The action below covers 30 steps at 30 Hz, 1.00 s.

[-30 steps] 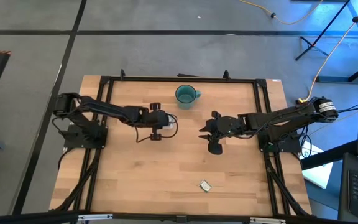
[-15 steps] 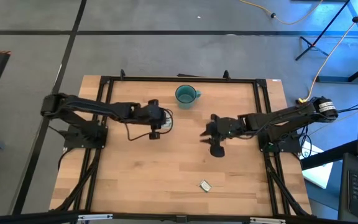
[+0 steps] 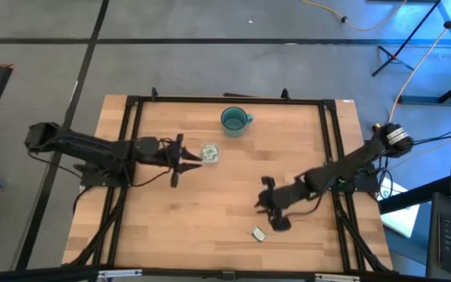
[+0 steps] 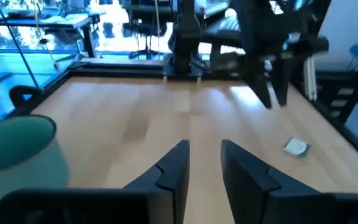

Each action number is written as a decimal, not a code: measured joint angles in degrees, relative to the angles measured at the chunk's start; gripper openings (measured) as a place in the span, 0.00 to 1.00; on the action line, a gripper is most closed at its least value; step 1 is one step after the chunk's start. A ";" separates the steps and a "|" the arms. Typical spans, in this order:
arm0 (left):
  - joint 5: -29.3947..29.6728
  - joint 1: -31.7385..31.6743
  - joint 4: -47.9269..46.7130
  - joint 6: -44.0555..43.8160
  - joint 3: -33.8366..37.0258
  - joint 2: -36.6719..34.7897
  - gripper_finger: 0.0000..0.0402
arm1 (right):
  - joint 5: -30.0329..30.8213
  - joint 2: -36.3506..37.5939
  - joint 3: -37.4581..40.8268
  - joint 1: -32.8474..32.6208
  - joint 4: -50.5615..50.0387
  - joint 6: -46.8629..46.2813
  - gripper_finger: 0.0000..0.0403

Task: Pick and place Stevia / Truvia into bins
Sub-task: Put the dark green truvia packet into the transparent container

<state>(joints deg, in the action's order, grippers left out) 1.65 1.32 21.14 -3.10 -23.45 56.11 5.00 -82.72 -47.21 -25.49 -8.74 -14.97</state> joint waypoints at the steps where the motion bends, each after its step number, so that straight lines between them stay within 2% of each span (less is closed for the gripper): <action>1: 0.11 0.33 2.02 -1.15 1.73 -0.60 0.21 | 0.09 -1.48 -0.70 -1.29 0.15 -0.89 0.26; 6: 0.73 0.92 6.72 -4.57 7.08 -2.07 0.21 | 1.35 -10.45 -6.28 -7.08 0.70 -2.85 0.20; 13: 1.26 0.89 7.57 -5.20 7.38 -1.89 0.20 | 1.46 -21.17 -14.15 -10.60 -6.85 -6.30 0.15; 20: 1.18 0.89 7.35 -5.19 7.35 -1.94 0.20 | 3.43 -26.10 -19.15 -11.63 -15.28 -8.94 0.15; 30: 0.72 0.89 6.92 -5.17 7.35 -1.94 0.20 | 3.86 -28.55 -19.24 -11.57 -16.99 -13.45 0.15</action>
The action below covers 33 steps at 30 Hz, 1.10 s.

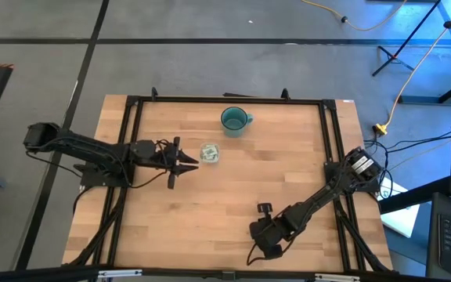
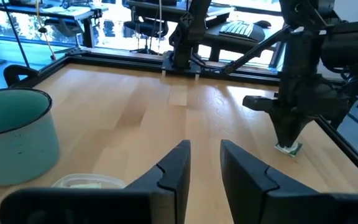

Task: Pick and place Stevia / Truvia into bins
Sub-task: Put the dark green truvia packet into the transparent container

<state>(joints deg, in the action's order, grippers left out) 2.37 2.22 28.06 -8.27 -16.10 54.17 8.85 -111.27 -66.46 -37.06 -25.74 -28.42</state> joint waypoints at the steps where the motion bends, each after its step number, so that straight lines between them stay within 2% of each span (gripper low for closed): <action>1: -0.02 0.00 -0.01 0.00 0.00 0.00 0.20 | -0.18 -0.01 0.00 0.00 0.00 -0.03 0.15; 15: -0.05 0.00 -1.47 0.02 0.00 0.00 0.21 | -2.77 -0.17 -0.29 0.16 -0.35 -1.21 0.15; 20: -0.07 0.00 -1.46 0.02 0.00 0.00 0.21 | -5.06 -0.35 -1.40 0.52 -0.97 -1.54 0.20; 27: -0.09 0.00 -1.54 0.02 0.00 0.00 0.20 | -5.06 -0.39 -1.73 0.52 -2.29 -1.31 0.29; 33: -0.07 0.00 -2.89 0.92 0.00 0.02 0.20 | -4.74 -0.36 -1.75 0.52 -2.90 -1.28 0.28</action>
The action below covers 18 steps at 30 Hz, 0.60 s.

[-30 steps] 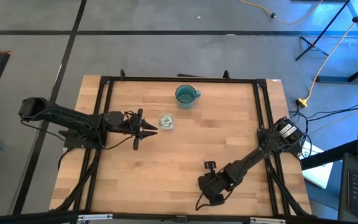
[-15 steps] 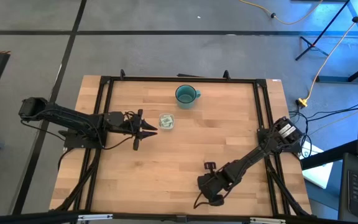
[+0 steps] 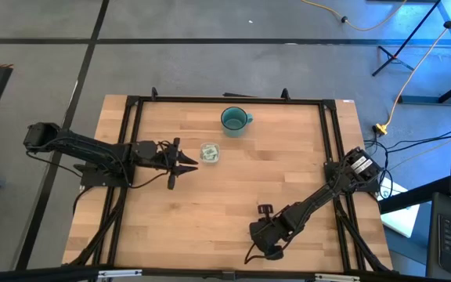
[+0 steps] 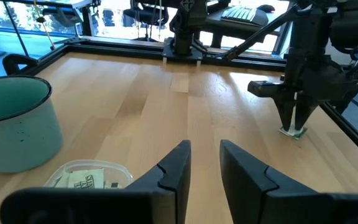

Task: Pick and place Stevia / Truvia into bins
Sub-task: Put the dark green truvia packet into the transparent container

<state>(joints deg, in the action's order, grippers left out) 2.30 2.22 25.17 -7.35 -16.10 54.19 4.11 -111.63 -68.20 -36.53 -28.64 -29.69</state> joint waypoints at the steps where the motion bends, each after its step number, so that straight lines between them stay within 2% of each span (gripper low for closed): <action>1: -0.01 0.00 -0.02 0.01 0.00 0.00 0.20 | 0.09 0.00 0.00 0.00 -0.14 0.00 0.27; 10: 0.00 0.00 -0.11 0.15 0.00 0.00 0.19 | 0.47 0.04 0.02 0.04 -0.58 0.35 0.11; 18: 0.00 0.00 -0.11 0.27 0.00 0.00 0.20 | 0.31 -0.03 -0.87 0.04 -1.27 0.22 0.03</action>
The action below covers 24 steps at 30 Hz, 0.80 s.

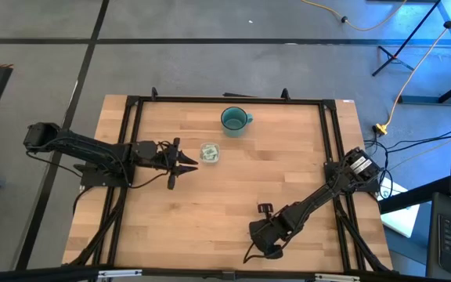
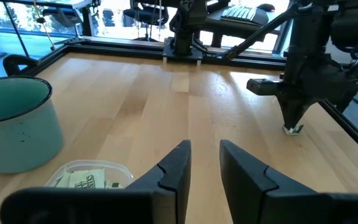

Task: Pick and place Stevia / Truvia into bins
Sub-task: Put the dark green truvia packet into the transparent container

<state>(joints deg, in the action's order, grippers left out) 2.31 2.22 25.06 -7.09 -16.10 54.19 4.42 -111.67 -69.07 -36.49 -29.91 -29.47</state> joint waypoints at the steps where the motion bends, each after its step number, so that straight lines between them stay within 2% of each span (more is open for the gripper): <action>1: 0.00 0.00 0.00 0.34 0.00 0.00 0.20 | -0.13 -0.09 -0.53 0.04 -0.54 0.18 0.02; 8: 0.00 0.00 -1.67 1.15 0.00 -0.46 0.20 | 0.44 -0.19 -7.80 2.06 -10.13 5.11 0.03; 14: 0.06 0.00 -8.68 1.74 0.00 -3.91 0.20 | 3.28 -0.10 -14.08 7.41 -14.50 16.28 0.03; 18: 0.97 -0.02 -11.62 1.83 0.00 -8.24 0.19 | 3.52 -0.08 -17.48 13.03 -14.14 25.25 0.03; 24: 4.23 0.00 -16.54 5.82 -0.02 -19.08 0.18 | 3.64 -0.08 -20.75 22.58 -10.60 35.92 0.03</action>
<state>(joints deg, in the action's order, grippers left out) 6.54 2.22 8.52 -1.27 -16.12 35.12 8.05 -111.74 -89.82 -13.91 -40.51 6.45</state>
